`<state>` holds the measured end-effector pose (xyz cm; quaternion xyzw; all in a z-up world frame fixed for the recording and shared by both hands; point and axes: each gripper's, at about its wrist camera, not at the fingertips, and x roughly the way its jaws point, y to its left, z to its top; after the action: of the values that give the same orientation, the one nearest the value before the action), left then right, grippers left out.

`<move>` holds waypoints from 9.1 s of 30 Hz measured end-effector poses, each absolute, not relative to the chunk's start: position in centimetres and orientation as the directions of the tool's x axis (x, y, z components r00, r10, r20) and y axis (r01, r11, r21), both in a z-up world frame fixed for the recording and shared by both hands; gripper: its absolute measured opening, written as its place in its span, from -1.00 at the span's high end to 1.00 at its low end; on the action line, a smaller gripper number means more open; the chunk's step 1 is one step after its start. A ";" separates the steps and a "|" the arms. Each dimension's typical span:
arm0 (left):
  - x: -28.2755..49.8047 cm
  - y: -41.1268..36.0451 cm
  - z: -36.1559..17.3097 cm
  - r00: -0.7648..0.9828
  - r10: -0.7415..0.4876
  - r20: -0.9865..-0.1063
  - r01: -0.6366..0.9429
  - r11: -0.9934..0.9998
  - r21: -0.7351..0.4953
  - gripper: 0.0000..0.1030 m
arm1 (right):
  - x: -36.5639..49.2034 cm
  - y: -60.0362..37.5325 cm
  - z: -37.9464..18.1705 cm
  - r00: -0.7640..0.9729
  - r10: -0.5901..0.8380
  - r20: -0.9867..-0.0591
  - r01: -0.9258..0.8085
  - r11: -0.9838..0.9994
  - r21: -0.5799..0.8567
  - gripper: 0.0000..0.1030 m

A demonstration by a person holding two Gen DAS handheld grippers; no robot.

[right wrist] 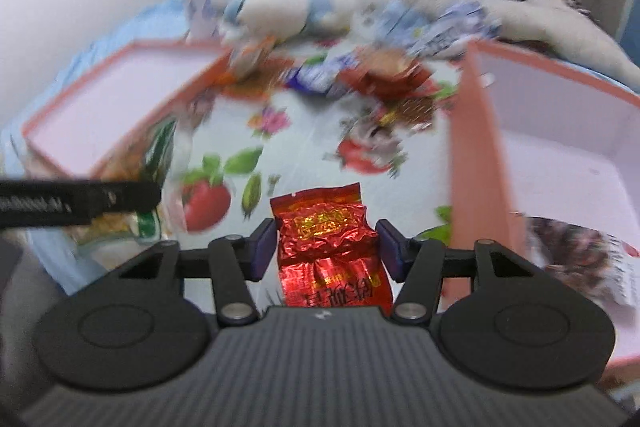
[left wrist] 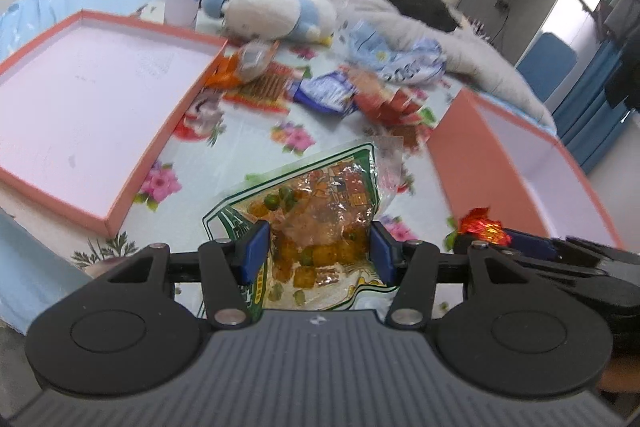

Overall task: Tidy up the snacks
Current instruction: 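Lift the candy bag and red packet and carry both toward the deep pink box, then open the left tool over the deep pink box while the right tool releases the red packet inside, then withdraw both open tools from the box back over the snack pile, then grasp the clear barcoded bread bag with the left tool while the right tool grasps a red printed bag, then lift the bread bag and red bag and carry both toward the deep pink box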

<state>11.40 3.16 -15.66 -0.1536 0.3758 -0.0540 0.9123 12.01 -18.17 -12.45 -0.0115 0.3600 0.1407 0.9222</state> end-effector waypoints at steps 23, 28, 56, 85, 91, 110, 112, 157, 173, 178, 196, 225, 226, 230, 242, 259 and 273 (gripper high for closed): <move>8.0 -6.3 -8.0 0.691 -0.426 -0.584 0.224 0.894 -0.387 -0.15 | 3.7 -27.4 -4.9 0.817 0.108 -0.566 -0.053 0.992 0.112 -0.11; 8.3 -10.0 -7.7 0.656 -0.487 -0.577 0.295 0.869 -0.398 -0.15 | 2.6 -30.0 -4.8 0.824 0.042 -0.566 0.025 0.994 0.111 -0.11; 26.3 -23.8 -11.6 0.486 -0.549 -0.680 0.417 0.829 -0.372 -0.16 | 15.2 -40.0 -9.7 0.744 -0.016 -0.668 0.136 0.982 0.128 -0.12; 23.2 -19.9 -8.3 0.545 -0.533 -0.647 0.399 0.844 -0.359 -0.59 | 13.4 -39.3 -8.9 0.727 -0.035 -0.686 0.186 0.972 0.147 -0.44; 18.1 -16.4 -5.8 0.601 -0.503 -0.621 0.380 0.864 -0.331 -0.59 | 10.0 -37.3 -6.5 0.770 -0.016 -0.638 0.148 0.977 0.155 -0.44; 5.1 -4.9 -1.9 0.737 -0.363 -0.570 0.208 0.924 -0.320 -0.59 | 2.9 -29.4 -2.7 0.811 0.117 -0.573 -0.010 0.983 0.186 -0.44; 4.3 -4.3 -2.1 0.737 -0.362 -0.570 0.196 0.923 -0.332 -0.59 | 2.2 -28.8 -2.7 0.811 0.131 -0.571 -0.026 0.982 0.188 -0.44; 19.3 2.7 -11.8 0.729 -0.225 -0.647 0.056 0.961 -0.271 -0.58 | 15.0 -20.3 -8.1 0.778 0.266 -0.569 -0.165 0.961 0.224 -0.43; 31.4 3.7 -14.0 0.738 -0.128 -0.662 0.089 0.992 -0.092 -0.57 | 28.8 -20.8 -11.0 0.696 0.318 -0.644 -0.044 0.914 0.404 -0.40; 35.2 3.8 -15.5 0.738 -0.041 -0.674 0.085 0.996 0.032 -0.57 | 31.1 -19.7 -13.3 0.683 0.276 -0.677 0.022 0.918 0.397 -0.37; 42.5 5.8 -22.0 0.673 0.099 -0.733 0.040 0.985 0.169 0.01 | 39.3 -19.3 -20.0 0.626 0.213 -0.750 0.226 0.871 0.436 -0.39; 28.3 5.0 -13.8 0.736 -0.097 -0.670 -0.042 0.981 -0.189 0.24 | 28.9 -20.6 -13.5 0.678 0.227 -0.699 0.067 0.928 0.366 0.27; 27.6 4.9 -13.4 0.738 -0.105 -0.667 -0.044 0.978 -0.202 0.24 | 28.2 -20.8 -13.1 0.684 0.227 -0.694 0.058 0.931 0.361 0.27; 24.1 3.7 -12.0 0.750 -0.135 -0.647 -0.028 0.972 -0.234 0.24 | 24.6 -21.7 -11.5 0.703 0.261 -0.662 0.009 0.927 0.376 0.27; 15.3 2.0 -9.0 0.755 -0.205 -0.623 0.001 0.951 -0.310 0.24 | 14.7 -22.0 -7.9 0.734 0.303 -0.607 -0.118 0.938 0.325 0.27; 11.0 -1.4 -4.1 0.771 -0.290 -0.566 0.112 0.938 -0.328 0.24 | 7.7 -24.4 -4.5 0.789 0.248 -0.562 -0.119 0.959 0.256 0.26; 11.1 -10.7 -3.4 0.687 -0.457 -0.565 0.325 0.889 -0.324 0.24 | 2.9 -31.4 -3.4 0.829 0.089 -0.552 0.041 0.975 0.218 0.26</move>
<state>11.10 -10.75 -3.37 -0.0993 0.3328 -0.2142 0.9130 2.88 -31.41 -3.42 0.1109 0.2922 0.0127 0.9498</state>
